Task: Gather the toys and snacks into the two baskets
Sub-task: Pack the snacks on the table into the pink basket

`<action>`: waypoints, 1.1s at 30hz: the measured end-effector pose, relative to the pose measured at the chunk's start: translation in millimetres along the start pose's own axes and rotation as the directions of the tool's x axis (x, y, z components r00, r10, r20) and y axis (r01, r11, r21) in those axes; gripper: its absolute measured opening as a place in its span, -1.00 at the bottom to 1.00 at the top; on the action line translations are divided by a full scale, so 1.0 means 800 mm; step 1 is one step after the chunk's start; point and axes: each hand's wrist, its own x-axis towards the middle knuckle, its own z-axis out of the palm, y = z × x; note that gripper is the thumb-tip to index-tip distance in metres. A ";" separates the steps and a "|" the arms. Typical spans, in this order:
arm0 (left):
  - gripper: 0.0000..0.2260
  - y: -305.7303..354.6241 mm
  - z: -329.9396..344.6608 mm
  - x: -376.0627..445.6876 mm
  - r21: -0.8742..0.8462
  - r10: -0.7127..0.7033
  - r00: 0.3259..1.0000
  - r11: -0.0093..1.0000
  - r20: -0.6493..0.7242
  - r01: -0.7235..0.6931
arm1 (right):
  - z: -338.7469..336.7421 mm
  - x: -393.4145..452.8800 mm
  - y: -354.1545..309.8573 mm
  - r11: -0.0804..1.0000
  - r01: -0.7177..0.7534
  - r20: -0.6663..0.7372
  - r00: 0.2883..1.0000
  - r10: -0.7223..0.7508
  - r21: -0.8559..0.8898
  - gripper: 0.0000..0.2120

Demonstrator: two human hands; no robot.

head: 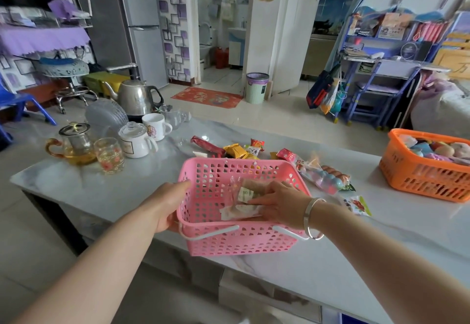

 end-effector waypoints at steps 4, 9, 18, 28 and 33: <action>-0.62 0.004 -0.007 0.003 -0.044 0.010 1.000 0.999 -0.021 -0.011 | 0.003 0.016 0.003 0.914 -0.261 -0.112 0.945 0.308 0.312 -0.78; -0.67 0.010 -0.026 0.005 -0.099 0.006 0.996 0.995 -0.091 -0.016 | -0.007 0.030 -0.004 0.901 -0.206 -0.347 0.872 0.347 0.382 -0.76; -0.71 0.026 -0.082 0.029 -0.194 0.022 0.984 0.979 -0.176 -0.056 | -0.016 0.085 0.001 0.826 -0.158 -0.634 0.569 0.524 0.541 -0.76; -0.71 0.021 -0.159 0.063 -0.277 -0.012 0.952 0.958 -0.307 -0.077 | 0.025 0.174 0.001 0.400 -0.114 -0.310 0.456 0.834 0.910 -0.71; -0.73 0.013 -0.189 0.078 -0.304 -0.039 0.933 0.950 -0.358 -0.076 | 0.053 0.231 -0.002 0.553 -0.284 -0.260 0.659 0.706 0.784 -0.79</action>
